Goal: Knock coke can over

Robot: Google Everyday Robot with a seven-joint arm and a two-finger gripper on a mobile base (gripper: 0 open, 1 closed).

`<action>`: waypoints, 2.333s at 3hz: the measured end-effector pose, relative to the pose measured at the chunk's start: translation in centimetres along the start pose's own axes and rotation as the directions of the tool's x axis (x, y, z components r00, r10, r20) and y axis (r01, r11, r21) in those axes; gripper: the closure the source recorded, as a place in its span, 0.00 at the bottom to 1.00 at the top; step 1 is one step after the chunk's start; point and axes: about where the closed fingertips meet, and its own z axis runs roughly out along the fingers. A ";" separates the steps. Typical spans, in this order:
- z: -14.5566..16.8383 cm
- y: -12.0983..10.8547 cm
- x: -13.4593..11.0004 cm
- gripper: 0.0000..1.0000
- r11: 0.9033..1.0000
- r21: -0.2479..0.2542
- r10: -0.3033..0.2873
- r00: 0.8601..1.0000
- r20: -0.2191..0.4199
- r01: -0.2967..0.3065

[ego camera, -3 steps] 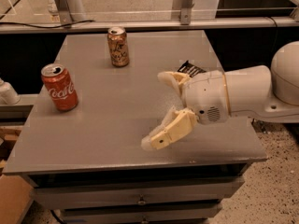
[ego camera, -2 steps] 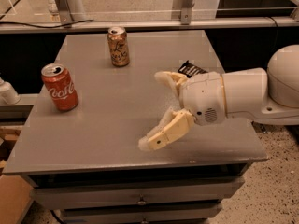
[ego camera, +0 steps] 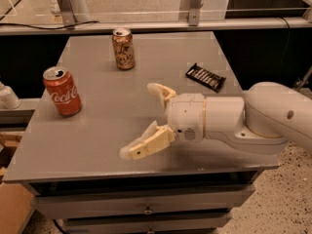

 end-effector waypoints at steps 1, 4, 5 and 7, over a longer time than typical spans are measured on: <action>2.6 -1.2 1.2 0.00 0.997 0.073 0.024 0.999 0.033 -0.027; 10.1 -4.8 0.6 0.00 0.983 0.171 0.048 0.994 0.095 -0.064; 13.0 -5.7 -0.7 0.00 0.986 0.156 0.040 0.993 0.111 -0.057; 20.4 -7.3 -1.7 0.00 0.994 0.086 0.054 0.992 0.112 -0.064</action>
Offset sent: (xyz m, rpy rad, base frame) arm 0.0563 0.0581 -0.0445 0.0706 0.0180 -0.2295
